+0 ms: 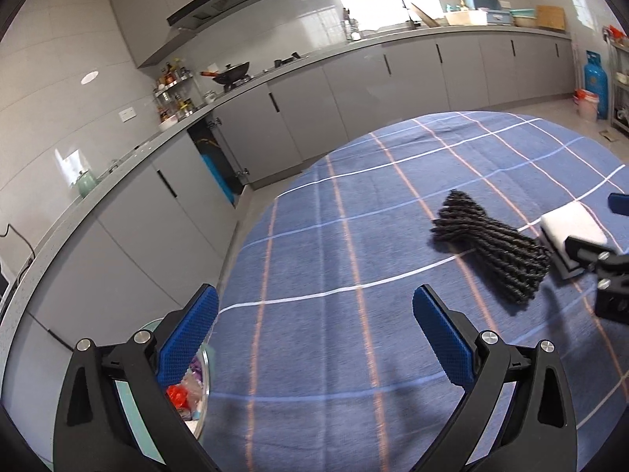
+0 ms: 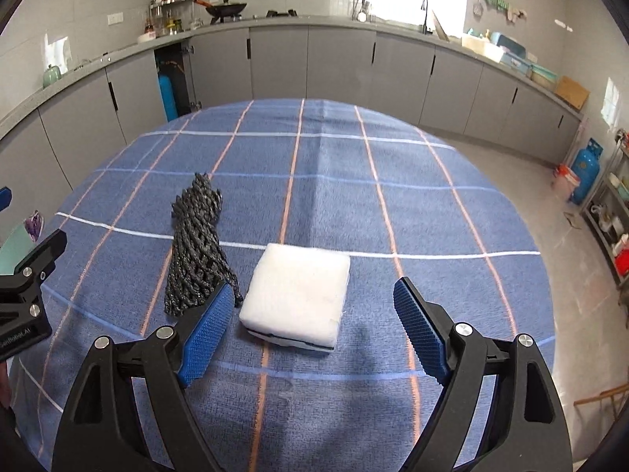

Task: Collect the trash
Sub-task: 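Grasp the black coiled scrubber with the left gripper while the right gripper grasps the white sponge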

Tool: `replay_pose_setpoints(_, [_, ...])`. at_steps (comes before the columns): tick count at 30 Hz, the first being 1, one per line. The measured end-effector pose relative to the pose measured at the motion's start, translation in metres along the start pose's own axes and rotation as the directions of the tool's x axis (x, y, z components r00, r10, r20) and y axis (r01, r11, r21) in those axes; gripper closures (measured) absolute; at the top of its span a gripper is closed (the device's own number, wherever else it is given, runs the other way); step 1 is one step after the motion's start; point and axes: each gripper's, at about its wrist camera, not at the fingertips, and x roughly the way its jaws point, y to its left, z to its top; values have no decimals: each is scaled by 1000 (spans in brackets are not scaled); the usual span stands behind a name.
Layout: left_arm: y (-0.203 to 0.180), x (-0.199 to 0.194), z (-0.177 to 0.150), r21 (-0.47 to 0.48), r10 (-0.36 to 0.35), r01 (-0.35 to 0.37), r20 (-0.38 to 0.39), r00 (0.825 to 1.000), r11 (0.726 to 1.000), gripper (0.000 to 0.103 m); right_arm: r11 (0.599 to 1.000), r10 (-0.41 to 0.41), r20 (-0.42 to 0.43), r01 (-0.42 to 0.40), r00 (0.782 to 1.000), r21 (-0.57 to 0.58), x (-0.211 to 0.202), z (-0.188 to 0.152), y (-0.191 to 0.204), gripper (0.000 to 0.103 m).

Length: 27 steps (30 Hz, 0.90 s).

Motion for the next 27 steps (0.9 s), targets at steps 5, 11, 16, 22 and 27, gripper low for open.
replay_pose_setpoints(5, [-11, 0, 6, 6, -24, 24, 0, 1000, 1000, 6, 999, 31, -43, -30, 999, 20, 10, 0, -2, 42])
replay_pose_setpoints(11, [-26, 0, 17, 12, -72, 72, -1, 997, 997, 6, 997, 72, -49, -71, 996, 17, 6, -2, -4, 52])
replay_pose_setpoints(16, [-51, 2, 29, 33, -111, 111, 0, 994, 993, 6, 999, -30, 25, 29, 999, 25, -10, 7, -23, 52])
replay_pose_setpoints(22, [-83, 14, 41, 46, -169, 170, -32, 985, 984, 6, 997, -61, 20, 59, 998, 58, -5, 6, -48, 51])
replay_pose_setpoints(27, [-104, 34, 41, 56, -194, 199, -87, 977, 978, 7, 994, -66, 28, 64, 997, 85, -5, 5, -63, 51])
